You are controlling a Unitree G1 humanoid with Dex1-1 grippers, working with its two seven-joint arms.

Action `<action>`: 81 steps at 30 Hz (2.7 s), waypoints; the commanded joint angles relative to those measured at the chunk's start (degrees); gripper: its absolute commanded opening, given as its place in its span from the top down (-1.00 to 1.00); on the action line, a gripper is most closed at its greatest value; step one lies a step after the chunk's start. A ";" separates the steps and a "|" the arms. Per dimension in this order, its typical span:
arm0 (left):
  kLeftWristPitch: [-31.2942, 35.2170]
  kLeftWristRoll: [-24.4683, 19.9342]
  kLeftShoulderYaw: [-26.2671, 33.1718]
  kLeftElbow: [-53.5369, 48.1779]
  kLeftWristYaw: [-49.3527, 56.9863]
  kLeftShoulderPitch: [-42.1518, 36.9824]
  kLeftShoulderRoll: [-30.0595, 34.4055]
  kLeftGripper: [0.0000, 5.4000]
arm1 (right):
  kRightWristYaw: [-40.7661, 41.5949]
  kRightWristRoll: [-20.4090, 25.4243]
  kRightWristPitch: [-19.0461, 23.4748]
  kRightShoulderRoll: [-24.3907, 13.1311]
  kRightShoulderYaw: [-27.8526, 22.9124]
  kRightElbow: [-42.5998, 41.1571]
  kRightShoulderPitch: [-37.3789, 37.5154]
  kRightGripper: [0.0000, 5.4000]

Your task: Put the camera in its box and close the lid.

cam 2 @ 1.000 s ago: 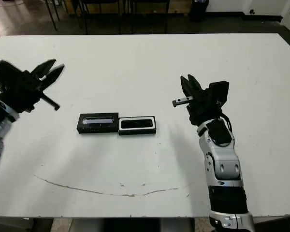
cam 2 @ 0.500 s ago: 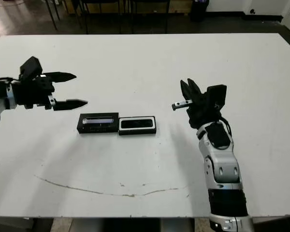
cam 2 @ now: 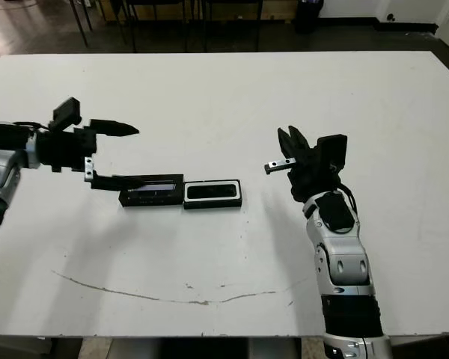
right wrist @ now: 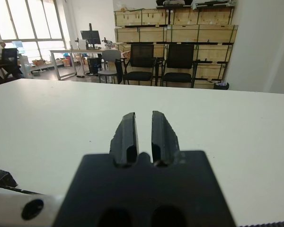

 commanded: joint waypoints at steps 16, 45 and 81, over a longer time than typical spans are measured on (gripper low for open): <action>-4.52 10.65 -7.12 -2.30 4.48 4.13 -0.09 -0.99 | 1.43 -0.40 -0.71 -1.21 0.74 0.85 1.33 1.00; 7.49 9.89 -5.12 9.50 1.07 1.18 -1.91 0.20 | 1.88 -0.68 0.27 -1.86 0.85 -0.64 2.44 1.00; 20.57 -0.99 3.36 -34.30 29.49 19.21 -3.12 0.41 | 0.63 -0.60 1.62 -1.47 1.76 -1.94 2.45 1.00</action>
